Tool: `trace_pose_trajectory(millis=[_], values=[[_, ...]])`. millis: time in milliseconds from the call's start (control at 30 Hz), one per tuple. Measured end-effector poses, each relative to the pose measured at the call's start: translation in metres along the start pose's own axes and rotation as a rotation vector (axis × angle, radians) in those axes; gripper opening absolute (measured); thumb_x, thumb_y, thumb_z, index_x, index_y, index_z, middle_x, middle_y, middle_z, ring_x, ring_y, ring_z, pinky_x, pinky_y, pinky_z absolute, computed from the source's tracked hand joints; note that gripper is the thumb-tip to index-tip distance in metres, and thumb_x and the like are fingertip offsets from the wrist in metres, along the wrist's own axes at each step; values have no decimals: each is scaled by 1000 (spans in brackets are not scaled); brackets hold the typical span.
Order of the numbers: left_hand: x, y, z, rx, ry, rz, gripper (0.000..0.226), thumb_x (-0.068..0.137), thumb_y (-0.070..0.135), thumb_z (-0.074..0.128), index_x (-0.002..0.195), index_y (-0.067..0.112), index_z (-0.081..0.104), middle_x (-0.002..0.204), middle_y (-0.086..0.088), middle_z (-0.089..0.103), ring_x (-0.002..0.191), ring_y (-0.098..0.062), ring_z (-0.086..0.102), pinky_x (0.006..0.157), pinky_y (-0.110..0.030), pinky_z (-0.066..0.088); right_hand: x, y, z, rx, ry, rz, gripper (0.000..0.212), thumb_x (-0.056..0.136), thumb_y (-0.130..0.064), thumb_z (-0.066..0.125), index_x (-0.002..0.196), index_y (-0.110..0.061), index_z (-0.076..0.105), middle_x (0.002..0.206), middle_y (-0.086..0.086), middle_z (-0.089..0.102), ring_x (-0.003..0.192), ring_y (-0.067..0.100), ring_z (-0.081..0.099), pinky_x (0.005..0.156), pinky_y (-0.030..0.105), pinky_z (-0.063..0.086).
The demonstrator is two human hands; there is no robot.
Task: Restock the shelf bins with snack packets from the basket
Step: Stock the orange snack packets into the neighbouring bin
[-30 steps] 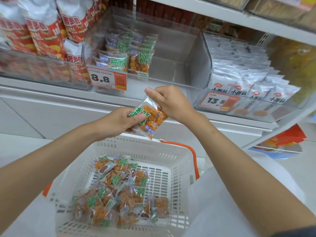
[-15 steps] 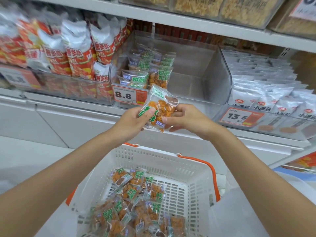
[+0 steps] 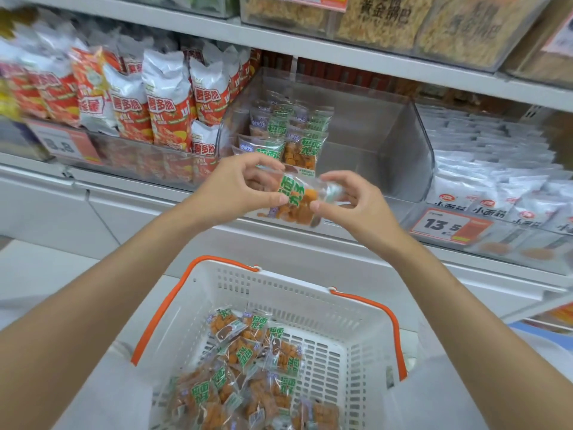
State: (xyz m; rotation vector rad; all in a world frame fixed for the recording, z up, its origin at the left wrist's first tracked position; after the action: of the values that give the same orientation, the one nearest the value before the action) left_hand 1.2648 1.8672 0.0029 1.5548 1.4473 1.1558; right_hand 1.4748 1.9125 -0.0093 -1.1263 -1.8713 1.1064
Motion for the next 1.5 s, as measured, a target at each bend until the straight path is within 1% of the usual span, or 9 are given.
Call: trace_pose_trajectory(millis=[200, 367, 467, 633, 767, 900, 1100, 1300, 1500], values=[[1, -6, 6, -136, 4, -20, 33, 72, 8, 81, 101, 15, 69, 81, 1, 72, 74, -2, 66, 65, -16, 53, -3, 4, 15, 86, -191, 98, 15, 81, -7, 76, 93, -11, 68, 82, 5, 70, 72, 11, 63, 71, 22, 53], [1, -15, 2, -311, 58, -156, 14, 87, 23, 68, 100, 19, 68, 88, 3, 75, 79, -10, 71, 65, -21, 57, 0, 5, 18, 326, -82, 183, 8, 86, -4, 70, 88, -9, 64, 77, 5, 70, 72, 19, 63, 72, 27, 56], [1, -17, 5, -301, 128, -205, 14, 93, 28, 60, 86, 22, 70, 68, 14, 69, 64, 1, 65, 55, -13, 49, 2, 8, 18, 436, -40, 203, 8, 89, -4, 66, 91, -8, 59, 85, 8, 72, 79, 20, 66, 80, 33, 59], [2, -16, 7, -241, 132, -142, 11, 92, 29, 62, 87, 25, 71, 71, 8, 67, 65, -6, 58, 55, -17, 44, 0, 12, 23, 371, -49, 205, 11, 91, -3, 64, 101, -3, 61, 104, 20, 71, 93, 30, 68, 87, 39, 58], [4, -14, 7, -143, 122, -18, 4, 85, 20, 70, 89, 20, 70, 68, 13, 69, 58, 3, 58, 56, -13, 46, 1, 13, 23, 325, -55, 198, 19, 89, -4, 66, 108, -2, 62, 105, 17, 72, 92, 25, 69, 85, 35, 59], [15, -10, 3, -98, 110, 12, 6, 85, 16, 70, 85, 22, 71, 78, 1, 73, 68, -9, 65, 64, -27, 56, 9, 8, 14, 215, 26, 148, 25, 82, -2, 74, 103, 6, 62, 98, 23, 70, 80, 23, 68, 84, 42, 58], [72, 27, -5, 95, 136, 175, 13, 89, 25, 68, 99, 18, 74, 90, 6, 74, 80, -1, 67, 75, -15, 54, 60, -21, -26, 116, 165, -13, 18, 79, -4, 77, 83, -15, 65, 81, 6, 70, 76, 18, 66, 80, 38, 58], [138, 2, 3, 387, 62, 58, 25, 84, 27, 74, 105, 20, 61, 96, -2, 70, 85, -13, 66, 71, -26, 51, 117, 14, -24, -231, 137, 180, 20, 74, -18, 84, 71, -14, 65, 83, 15, 72, 82, 33, 71, 81, 52, 57], [153, -14, 6, 720, 56, 14, 22, 85, 32, 72, 102, 17, 74, 88, 3, 65, 83, -14, 60, 78, -31, 53, 140, 32, -9, -365, 17, 347, 30, 75, -16, 84, 60, -9, 58, 72, 12, 70, 76, 25, 72, 83, 42, 59]])
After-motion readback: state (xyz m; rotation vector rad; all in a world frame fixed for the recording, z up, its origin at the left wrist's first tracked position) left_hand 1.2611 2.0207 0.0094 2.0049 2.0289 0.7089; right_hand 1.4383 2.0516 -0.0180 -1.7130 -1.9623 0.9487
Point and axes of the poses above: each hand's wrist, its own x-axis towards the middle knuckle, its own z-axis out of the palm, y = z × x, the point moved 2 cm from there along x, towards the middle knuckle
